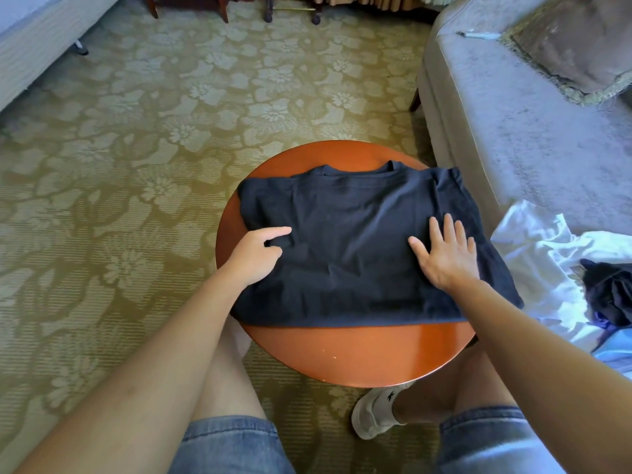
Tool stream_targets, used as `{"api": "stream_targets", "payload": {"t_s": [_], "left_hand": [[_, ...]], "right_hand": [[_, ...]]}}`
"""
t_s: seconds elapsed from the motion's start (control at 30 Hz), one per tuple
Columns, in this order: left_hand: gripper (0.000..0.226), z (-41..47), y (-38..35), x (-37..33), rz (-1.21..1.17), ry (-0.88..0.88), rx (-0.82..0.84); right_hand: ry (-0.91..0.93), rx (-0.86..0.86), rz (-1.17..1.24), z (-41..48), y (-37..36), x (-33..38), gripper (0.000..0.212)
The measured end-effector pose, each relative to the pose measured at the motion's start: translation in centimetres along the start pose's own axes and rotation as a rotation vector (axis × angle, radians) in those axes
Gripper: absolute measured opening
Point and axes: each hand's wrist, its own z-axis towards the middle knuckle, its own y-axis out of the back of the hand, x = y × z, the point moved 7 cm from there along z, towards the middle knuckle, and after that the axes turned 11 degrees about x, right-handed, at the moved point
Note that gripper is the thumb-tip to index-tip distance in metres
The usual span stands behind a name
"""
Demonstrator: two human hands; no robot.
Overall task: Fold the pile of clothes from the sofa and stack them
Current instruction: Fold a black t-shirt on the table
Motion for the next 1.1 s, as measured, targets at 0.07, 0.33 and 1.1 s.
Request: {"api": "stream_targets", "payload": {"t_s": [0.07, 0.33, 1.1], "left_hand": [[0.047, 0.6, 0.1, 0.3, -0.026, 0.007, -0.034], [0.057, -0.3, 3.4, 3.7, -0.157, 0.105, -0.1], [0.089, -0.7, -6.3, -20.4, 0.365, -0.123, -0.01]], "right_hand": [[-0.011, 0.007, -0.005, 0.0, -0.1, 0.1, 0.075], [0.043, 0.034, -0.052, -0.6, 0.0, 2.7, 0.078], [0.043, 0.251, 1.544, -6.2, -0.2, -0.2, 0.058]]}}
